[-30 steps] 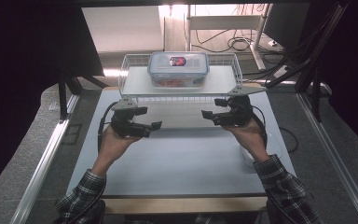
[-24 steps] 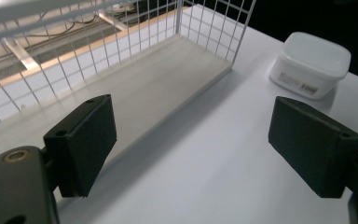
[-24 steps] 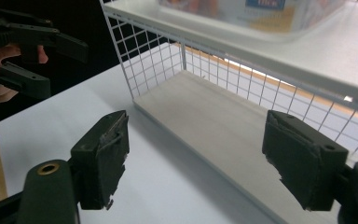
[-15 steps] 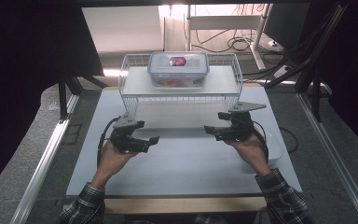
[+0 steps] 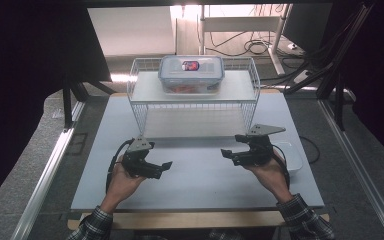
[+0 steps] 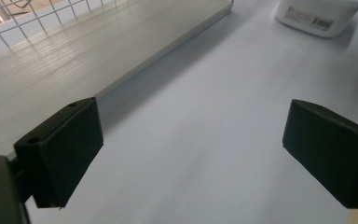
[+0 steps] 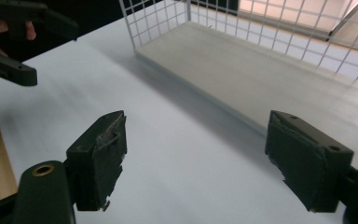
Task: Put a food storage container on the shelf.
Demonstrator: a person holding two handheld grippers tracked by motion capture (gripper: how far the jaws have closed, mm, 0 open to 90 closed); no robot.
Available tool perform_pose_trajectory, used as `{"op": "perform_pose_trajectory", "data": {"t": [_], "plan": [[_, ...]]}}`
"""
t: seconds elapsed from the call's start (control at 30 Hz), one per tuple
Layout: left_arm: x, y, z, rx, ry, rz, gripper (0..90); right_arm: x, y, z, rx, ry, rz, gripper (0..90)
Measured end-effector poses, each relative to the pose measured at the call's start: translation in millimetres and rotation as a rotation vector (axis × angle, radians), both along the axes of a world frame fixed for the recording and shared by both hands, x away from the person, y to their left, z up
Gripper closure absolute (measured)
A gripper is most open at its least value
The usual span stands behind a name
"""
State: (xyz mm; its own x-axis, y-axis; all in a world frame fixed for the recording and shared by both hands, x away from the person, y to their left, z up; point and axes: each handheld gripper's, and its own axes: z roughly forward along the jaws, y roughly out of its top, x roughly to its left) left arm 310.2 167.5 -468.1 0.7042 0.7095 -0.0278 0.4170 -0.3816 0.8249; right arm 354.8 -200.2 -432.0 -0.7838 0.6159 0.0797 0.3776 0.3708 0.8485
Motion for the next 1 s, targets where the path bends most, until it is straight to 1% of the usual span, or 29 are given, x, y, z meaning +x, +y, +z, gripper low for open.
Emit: {"op": "perform_pose_trajectory", "data": {"t": [0.13, 0.2, 0.3, 0.4, 0.5, 0.57, 0.67, 0.7, 0.77, 0.83, 0.97, 1.0], "plan": [[-7.1, 1.0, -7.5, 0.019, -0.004, 0.027, 3.8, -6.0, 2.3, -9.0, -0.019, -0.01, 0.003, 21.3], [-11.2, -0.4, -12.4, 0.045, -0.016, 0.031, 3.7, -9.3, 3.0, -13.3, -0.024, -0.01, 0.003, 20.7], [-17.6, -2.0, -17.4, 0.1, -0.041, 0.029, 3.2, -14.0, 3.1, -18.0, -0.038, -0.016, 0.003, 19.6], [-24.2, -2.5, -21.5, 0.113, -0.05, 0.03, 3.1, -19.8, 2.2, -22.7, -0.046, -0.014, 0.004, 18.8], [-30.8, -1.2, -26.9, 0.115, -0.049, 0.044, 4.1, -25.4, 1.5, -29.5, -0.06, -0.011, 0.012, 18.2], [-34.2, 0.1, -30.9, 0.115, -0.045, 0.041, 4.9, -27.5, 1.7, -34.5, -0.079, -0.008, 0.013, 17.9], [-38.0, 0.6, -36.7, 0.128, -0.038, 0.04, 5.3, -29.0, 2.1, -41.2, -0.104, -0.006, 0.011, 17.7], [-38.5, 0.9, -37.8, 0.133, -0.037, 0.039, 5.4, -29.1, 2.3, -43.1, -0.109, 0.001, 0.011, 17.6], [-38.9, 1.9, -40.2, 0.126, -0.024, 0.035, 5.5, -29.3, 2.7, -46.0, -0.119, 0.017, 0.014, 17.6], [-38.8, 3.0, -41.0, 0.113, -0.021, 0.034, 5.5, -29.9, 3.7, -48.1, -0.127, 0.021, 0.018, 17.5], [-38.4, 4.7, -41.1, 0.084, -0.021, 0.033, 5.7, -30.9, 4.1, -48.8, -0.128, 0.028, 0.018, 18.0], [-38.3, 4.9, -41.1, 0.082, -0.022, 0.032, 6.0, -30.9, 3.9, -48.6, -0.124, 0.034, 0.009, 18.2]]}}
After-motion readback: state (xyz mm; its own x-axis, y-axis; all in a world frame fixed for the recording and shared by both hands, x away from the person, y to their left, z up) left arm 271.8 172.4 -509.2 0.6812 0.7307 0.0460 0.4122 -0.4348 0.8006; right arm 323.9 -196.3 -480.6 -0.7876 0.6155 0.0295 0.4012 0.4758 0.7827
